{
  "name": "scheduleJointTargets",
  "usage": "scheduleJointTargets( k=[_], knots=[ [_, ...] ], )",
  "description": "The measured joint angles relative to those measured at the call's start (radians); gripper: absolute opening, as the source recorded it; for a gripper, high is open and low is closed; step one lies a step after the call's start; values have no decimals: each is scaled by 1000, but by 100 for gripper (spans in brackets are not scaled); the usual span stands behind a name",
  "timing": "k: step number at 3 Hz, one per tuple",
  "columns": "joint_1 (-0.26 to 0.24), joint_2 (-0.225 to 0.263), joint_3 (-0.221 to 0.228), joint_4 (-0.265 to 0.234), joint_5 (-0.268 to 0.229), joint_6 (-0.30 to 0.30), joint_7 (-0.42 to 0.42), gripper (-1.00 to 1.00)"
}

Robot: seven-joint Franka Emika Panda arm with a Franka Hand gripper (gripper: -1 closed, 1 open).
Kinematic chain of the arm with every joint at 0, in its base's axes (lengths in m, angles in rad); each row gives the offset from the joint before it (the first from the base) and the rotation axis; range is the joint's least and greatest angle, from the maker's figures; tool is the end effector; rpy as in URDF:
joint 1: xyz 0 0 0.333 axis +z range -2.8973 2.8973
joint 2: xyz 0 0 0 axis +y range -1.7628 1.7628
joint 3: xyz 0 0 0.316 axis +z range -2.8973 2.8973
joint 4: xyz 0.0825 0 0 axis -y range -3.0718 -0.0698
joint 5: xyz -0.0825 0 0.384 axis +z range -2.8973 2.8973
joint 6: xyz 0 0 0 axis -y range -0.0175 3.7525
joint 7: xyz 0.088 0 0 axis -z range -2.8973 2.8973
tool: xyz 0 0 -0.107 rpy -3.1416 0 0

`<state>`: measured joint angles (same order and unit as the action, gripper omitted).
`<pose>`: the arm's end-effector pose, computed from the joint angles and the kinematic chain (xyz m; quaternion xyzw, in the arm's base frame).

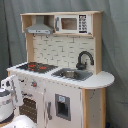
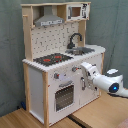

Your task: Play with the kitchen

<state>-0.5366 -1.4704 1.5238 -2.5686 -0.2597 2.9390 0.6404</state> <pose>0.2720 0.3958 0.3358 0.6379 0.3246 0.5627 0.4136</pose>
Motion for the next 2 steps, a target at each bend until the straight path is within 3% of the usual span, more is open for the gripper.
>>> scheduleJointTargets(
  k=[2],
  knots=[
    [101, -2, 1, 3, -2, -190, -5, 100]
  ],
)
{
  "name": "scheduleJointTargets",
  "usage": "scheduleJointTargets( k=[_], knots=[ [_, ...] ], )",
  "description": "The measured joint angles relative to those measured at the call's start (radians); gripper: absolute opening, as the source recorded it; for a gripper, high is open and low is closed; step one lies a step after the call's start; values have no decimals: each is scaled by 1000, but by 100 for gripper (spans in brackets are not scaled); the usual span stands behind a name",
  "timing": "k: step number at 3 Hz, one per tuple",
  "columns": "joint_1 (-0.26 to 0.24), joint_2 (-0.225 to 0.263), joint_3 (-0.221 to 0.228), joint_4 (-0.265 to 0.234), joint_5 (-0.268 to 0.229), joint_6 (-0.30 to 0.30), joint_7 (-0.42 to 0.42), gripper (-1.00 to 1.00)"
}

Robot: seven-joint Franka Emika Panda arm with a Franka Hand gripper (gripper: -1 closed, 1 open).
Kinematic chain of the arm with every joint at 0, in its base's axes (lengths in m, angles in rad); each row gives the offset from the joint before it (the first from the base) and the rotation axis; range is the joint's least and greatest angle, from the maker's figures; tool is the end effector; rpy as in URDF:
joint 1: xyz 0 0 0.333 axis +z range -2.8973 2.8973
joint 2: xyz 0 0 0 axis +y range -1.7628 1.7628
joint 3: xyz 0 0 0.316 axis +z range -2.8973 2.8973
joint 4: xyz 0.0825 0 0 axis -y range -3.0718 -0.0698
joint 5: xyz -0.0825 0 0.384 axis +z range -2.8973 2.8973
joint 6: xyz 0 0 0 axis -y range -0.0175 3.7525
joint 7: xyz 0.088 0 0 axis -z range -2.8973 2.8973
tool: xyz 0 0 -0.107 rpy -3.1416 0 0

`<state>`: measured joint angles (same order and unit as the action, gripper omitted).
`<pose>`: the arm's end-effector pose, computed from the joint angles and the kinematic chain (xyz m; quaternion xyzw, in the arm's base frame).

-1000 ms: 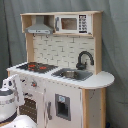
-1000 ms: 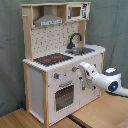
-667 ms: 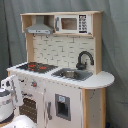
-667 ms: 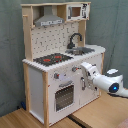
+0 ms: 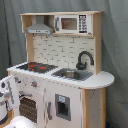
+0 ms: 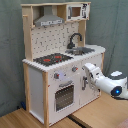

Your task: Play with the kitchen

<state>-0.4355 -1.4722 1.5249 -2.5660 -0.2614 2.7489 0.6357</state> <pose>0.2436 0.4002 0.3389 0.6381 0.2954 0.5529 0.4470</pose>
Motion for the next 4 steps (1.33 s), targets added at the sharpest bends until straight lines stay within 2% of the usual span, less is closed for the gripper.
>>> scheduleJointTargets(
  k=[2, 3, 4],
  knots=[
    [118, -1, -67, 16, -1, -154, -69, 100],
    [125, -1, -101, 26, -3, -178, -183, 100],
    [125, -1, -130, 39, -4, -178, -280, 100]
  ],
)
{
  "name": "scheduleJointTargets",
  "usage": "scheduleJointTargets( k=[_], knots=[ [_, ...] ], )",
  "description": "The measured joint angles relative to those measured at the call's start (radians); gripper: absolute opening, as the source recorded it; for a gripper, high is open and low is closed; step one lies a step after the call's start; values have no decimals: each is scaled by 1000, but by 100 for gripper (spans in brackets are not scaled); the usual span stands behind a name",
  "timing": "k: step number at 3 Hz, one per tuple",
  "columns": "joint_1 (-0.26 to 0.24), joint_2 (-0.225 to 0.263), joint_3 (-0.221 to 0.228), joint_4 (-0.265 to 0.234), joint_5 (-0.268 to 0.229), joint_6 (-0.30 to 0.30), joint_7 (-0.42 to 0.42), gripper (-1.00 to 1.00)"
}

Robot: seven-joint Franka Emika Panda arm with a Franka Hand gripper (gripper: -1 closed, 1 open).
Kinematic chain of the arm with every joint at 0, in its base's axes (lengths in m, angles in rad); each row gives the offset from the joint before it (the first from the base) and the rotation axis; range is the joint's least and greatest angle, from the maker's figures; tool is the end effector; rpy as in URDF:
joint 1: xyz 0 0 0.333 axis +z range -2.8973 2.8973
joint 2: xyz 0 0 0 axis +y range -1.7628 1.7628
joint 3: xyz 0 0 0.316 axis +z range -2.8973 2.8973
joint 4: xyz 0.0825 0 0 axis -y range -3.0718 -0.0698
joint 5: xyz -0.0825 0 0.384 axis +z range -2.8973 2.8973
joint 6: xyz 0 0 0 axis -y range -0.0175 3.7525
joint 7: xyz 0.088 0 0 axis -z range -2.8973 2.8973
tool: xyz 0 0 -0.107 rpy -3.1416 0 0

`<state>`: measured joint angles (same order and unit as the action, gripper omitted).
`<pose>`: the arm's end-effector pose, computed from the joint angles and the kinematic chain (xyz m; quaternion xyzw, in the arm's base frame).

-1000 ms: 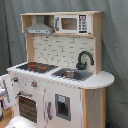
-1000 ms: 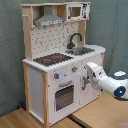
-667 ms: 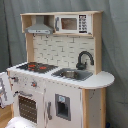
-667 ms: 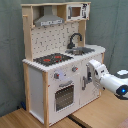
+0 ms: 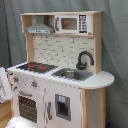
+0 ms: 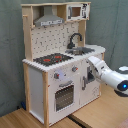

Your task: Play with the kitchen

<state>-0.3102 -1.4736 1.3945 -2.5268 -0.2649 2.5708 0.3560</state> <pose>0.1973 0.4168 0.4046 0.6069 0.3243 0.5223 0.5037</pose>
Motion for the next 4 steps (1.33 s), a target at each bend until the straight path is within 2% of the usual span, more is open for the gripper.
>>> scheduleJointTargets(
  k=[1, 4],
  knots=[
    [1, 0, -45, 17, -1, 0, -127, 100],
    [5, -2, -155, 40, -7, 2, -424, 100]
  ],
)
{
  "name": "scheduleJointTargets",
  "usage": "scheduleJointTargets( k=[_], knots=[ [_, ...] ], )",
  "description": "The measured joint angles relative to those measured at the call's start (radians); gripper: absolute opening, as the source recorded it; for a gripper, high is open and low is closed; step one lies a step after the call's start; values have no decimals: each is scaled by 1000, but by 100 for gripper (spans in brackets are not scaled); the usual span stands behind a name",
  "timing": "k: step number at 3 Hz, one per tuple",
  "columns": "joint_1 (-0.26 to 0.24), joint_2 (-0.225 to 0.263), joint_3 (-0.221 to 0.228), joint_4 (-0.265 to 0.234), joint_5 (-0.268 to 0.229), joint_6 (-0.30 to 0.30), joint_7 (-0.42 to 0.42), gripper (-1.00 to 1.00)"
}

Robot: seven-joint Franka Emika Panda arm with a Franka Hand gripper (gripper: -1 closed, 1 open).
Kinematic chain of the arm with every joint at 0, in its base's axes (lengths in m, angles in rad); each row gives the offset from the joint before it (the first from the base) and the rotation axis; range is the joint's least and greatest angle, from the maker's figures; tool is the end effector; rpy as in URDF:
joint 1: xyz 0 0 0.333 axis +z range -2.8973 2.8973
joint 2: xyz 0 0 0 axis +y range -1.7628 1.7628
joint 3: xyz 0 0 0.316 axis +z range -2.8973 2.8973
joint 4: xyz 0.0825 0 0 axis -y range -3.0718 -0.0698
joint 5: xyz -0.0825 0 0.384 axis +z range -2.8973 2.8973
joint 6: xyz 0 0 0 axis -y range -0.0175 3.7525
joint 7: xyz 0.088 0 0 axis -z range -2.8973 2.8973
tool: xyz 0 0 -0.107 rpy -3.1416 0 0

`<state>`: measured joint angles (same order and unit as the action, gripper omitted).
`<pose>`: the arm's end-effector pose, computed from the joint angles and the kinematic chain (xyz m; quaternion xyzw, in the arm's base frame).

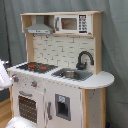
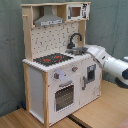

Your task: Play with the kitchen

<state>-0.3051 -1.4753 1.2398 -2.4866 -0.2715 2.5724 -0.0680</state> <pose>0.1858 0.4171 0.4800 0.5467 0.4045 0.4597 0.5711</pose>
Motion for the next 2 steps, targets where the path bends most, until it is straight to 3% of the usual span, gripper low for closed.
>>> scheduleJointTargets(
  k=[2],
  knots=[
    [17, 0, -74, 0, -2, 6, -234, 100]
  ],
)
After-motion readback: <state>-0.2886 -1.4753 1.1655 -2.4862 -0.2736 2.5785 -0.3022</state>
